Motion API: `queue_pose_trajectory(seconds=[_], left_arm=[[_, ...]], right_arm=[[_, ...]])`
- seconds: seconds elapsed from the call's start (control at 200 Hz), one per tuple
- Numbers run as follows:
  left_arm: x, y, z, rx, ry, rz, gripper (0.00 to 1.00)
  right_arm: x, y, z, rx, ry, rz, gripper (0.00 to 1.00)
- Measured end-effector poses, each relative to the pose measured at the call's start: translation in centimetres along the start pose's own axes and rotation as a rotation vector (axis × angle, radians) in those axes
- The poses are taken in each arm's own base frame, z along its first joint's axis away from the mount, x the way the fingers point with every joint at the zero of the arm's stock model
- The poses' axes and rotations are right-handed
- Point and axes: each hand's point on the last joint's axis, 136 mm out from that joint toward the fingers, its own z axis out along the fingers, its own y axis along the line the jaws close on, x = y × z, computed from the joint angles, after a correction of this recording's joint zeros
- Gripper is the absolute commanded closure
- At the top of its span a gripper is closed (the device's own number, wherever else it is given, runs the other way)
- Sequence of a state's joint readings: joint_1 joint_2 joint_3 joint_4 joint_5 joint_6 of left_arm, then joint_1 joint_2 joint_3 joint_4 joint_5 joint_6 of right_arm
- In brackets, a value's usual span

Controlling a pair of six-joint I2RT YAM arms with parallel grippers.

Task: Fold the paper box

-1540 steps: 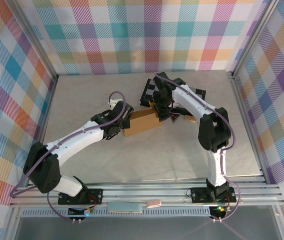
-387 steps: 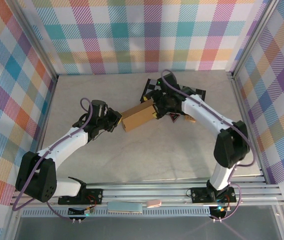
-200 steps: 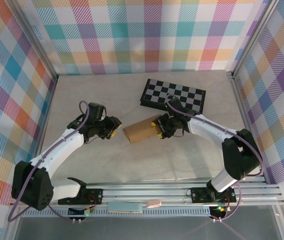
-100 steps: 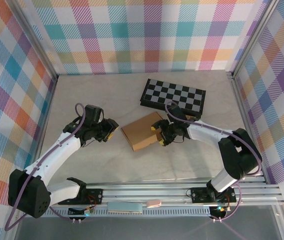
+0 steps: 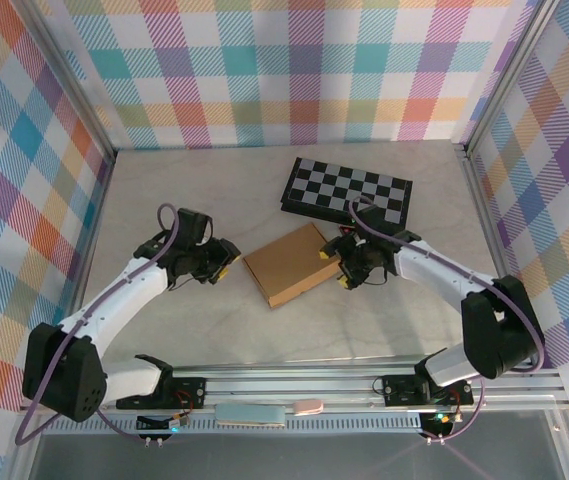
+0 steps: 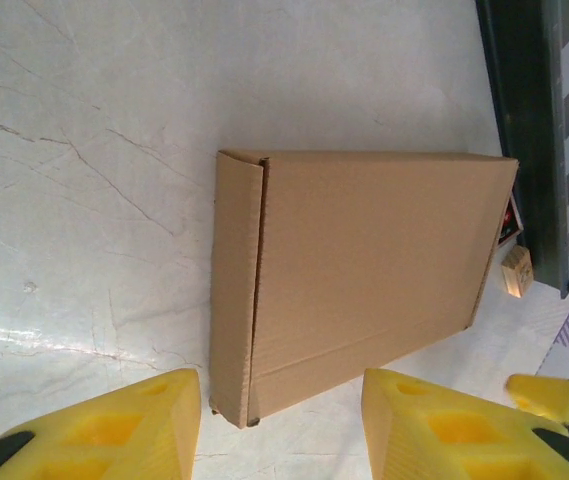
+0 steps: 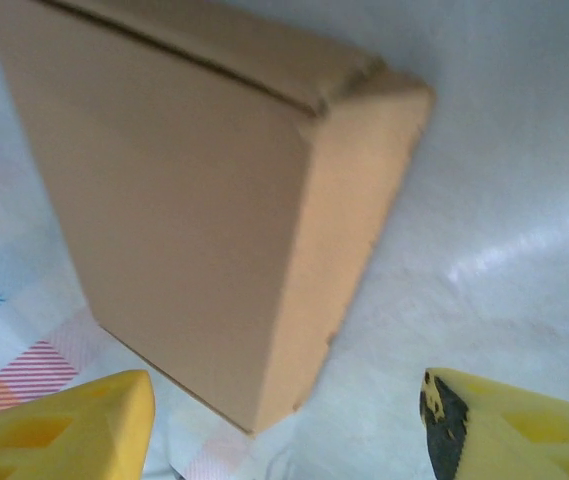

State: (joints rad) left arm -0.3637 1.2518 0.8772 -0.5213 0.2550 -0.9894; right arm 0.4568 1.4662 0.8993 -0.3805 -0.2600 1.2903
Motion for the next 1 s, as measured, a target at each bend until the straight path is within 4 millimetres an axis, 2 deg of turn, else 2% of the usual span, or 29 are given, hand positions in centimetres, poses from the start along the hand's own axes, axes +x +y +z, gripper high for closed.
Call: queue_pose_trajectory(seconds=[0.205, 0.33, 0.4, 0.605, 0.74, 0.93, 1.0], left_arm=[[-1.3, -1.6, 2.3, -0.032, 0.028, 0.044, 0.54], [-3.1, -4.0, 4.6, -0.039, 0.030, 0.115, 0.57], [-3.8, -4.6, 6.1, -0.040, 0.039, 0.144, 0.59], [-3.3, -2.2, 10.9, -0.113, 0.125, 0.162, 0.62], [-3.0, -2.9, 11.8, -0.089, 0.137, 0.184, 0.63], [-2.8, -2.9, 12.4, -0.086, 0.139, 0.193, 0.63], [-2.8, -2.9, 12.4, -0.087, 0.139, 0.193, 0.63]], right_arm=[[-3.1, -0.3, 2.2, 0.017, 0.017, -0.016, 0.33], [-3.4, -0.7, 3.1, 0.029, 0.044, -0.030, 0.39], [-3.4, -0.8, 3.7, 0.029, 0.057, -0.037, 0.44], [-3.7, -0.4, 5.1, 0.004, 0.073, -0.042, 0.59], [-4.0, 0.1, 5.3, -0.034, 0.064, -0.044, 0.67], [-4.2, 0.5, 5.7, -0.083, 0.053, -0.047, 0.69], [-4.3, 0.6, 5.8, -0.090, 0.048, -0.049, 0.67]])
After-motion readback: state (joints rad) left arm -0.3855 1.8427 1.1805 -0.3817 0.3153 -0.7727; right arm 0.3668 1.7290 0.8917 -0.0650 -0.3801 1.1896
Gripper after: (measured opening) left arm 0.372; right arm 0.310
